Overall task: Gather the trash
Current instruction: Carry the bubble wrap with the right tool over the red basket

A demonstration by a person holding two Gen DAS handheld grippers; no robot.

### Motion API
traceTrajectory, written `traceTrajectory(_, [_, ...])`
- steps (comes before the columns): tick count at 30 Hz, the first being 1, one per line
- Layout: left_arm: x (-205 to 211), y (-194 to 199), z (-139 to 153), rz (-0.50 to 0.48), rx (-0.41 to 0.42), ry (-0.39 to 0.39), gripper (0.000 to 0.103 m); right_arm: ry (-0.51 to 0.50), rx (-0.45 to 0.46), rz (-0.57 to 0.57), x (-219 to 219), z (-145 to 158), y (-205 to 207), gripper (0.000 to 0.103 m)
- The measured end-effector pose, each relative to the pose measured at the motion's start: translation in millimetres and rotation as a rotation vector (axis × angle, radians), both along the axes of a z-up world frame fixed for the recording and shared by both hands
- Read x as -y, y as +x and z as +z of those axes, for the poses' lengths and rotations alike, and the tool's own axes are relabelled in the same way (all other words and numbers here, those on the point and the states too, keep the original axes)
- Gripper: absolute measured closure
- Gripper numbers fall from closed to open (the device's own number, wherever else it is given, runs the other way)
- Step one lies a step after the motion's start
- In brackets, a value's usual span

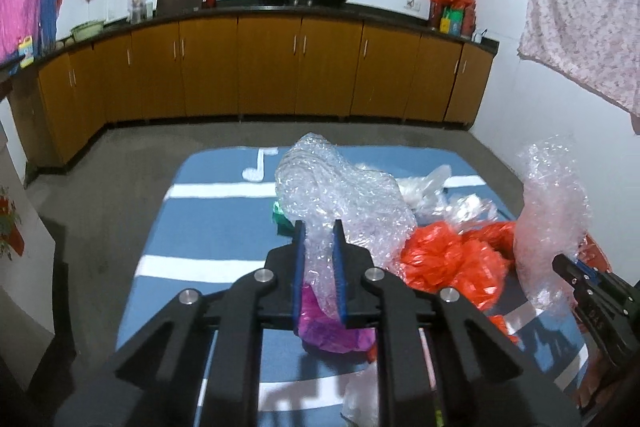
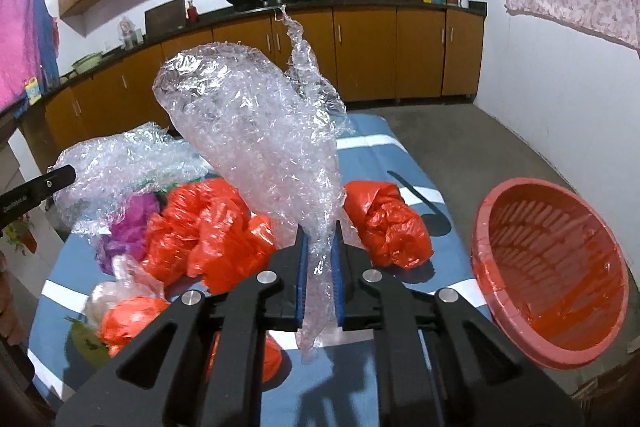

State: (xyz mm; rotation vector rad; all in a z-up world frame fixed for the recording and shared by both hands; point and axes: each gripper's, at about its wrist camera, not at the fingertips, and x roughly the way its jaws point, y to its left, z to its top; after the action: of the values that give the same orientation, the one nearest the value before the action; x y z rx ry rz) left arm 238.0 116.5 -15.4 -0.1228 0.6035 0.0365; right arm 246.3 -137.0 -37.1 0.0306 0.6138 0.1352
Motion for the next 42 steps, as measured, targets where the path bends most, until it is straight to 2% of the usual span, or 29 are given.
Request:
traceTrajectory(10, [28,-36,49,-0.07,0.107,-0.017,0.089,0.015,0.066,-0.041,31,26,-23,0.092])
traceTrajectory(21, [100,-51,78,-0.21,0.165,-0.054,0.089,0.006,0.093,-0.213,109,40,-42,0.092])
traceTrajectory(30, [172,-41,74,-0.325,0.146,-0.074,0.089,0.006,0.067,-0.355,169,35,-51,0.092])
traceTrajectory(42, [259,-15,36,-0.455,0.07,-0.096,0.089,0.088,-0.025,-0.472,218,5,-41,0.092])
